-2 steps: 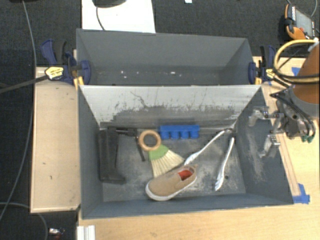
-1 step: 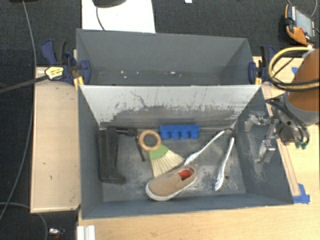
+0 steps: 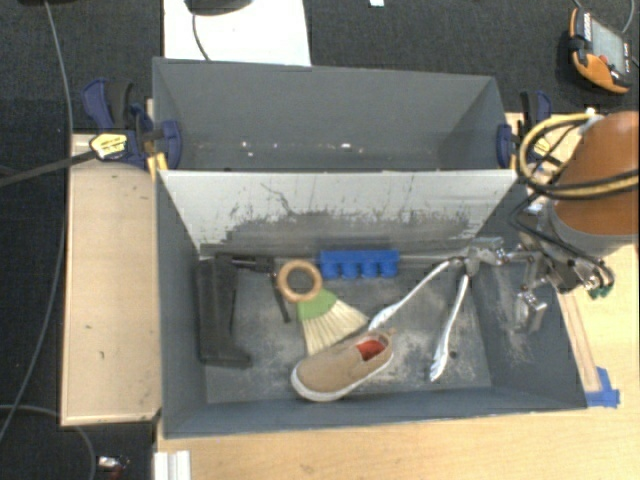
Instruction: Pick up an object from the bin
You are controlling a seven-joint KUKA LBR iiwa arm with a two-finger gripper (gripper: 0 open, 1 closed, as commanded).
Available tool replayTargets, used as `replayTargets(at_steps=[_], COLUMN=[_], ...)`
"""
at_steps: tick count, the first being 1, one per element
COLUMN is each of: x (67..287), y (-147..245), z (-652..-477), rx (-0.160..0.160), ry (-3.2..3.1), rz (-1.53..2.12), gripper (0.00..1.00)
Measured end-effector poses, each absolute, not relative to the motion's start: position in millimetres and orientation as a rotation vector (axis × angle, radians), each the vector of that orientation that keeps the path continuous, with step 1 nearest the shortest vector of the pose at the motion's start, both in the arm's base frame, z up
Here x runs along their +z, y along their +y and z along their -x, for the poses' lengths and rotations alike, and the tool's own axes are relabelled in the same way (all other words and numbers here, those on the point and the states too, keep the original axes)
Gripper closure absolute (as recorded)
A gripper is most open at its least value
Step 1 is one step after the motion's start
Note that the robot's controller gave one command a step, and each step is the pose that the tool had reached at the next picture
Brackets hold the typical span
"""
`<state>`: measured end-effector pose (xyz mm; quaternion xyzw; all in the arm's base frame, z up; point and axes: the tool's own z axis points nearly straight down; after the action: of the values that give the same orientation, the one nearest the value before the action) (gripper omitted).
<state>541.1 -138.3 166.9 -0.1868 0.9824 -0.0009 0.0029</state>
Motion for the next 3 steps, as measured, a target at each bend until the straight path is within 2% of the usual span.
replayTargets(at_steps=[1,2,3], x=[160,83,81], y=[-138,-145,-139], z=[-525.1,-559.7,-561.2], rx=[-0.003,0.013,0.009], ry=[3.057,2.866,2.855], rz=[0.706,1.259,1.288], gripper=[0.0,0.0,0.0])
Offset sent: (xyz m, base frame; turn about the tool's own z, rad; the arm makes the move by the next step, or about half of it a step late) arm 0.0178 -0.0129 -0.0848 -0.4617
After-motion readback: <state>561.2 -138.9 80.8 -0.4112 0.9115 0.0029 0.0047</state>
